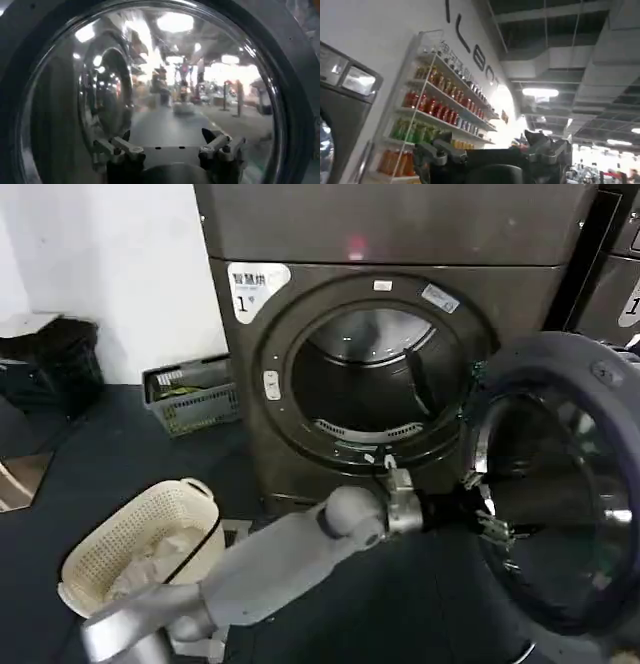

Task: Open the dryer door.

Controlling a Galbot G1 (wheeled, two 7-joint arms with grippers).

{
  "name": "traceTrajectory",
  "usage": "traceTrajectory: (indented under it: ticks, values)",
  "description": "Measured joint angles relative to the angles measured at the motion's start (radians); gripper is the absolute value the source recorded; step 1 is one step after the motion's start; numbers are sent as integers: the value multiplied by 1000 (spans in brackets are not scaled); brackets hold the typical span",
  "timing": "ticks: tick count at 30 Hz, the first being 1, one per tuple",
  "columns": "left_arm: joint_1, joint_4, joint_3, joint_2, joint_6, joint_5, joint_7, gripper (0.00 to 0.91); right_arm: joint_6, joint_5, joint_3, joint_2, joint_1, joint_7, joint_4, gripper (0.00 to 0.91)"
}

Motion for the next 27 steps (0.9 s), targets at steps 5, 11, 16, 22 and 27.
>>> traceTrajectory:
  ticks: [5, 11, 16, 22, 27]
  values:
    - [-15, 48, -1, -32, -2, -1, -8, 907, 0, 1, 3, -3, 8, 4, -1, 907]
    - [-21, 87, -16, -64, -6, 1, -10, 907, -2, 27, 21, -6, 8, 4, -6, 907]
    - [-24, 111, -13, -90, -15, 6, -9, 907, -3, 34, 36, -5, 4, 23, -6, 907]
    - [-30, 156, -10, -123, -32, 17, -15, 907, -4, 47, 49, 1, 2, 24, -1, 907]
    - [-29, 191, -12, -152, -47, 30, -18, 907, -4, 49, 55, 2, -2, 25, -2, 907]
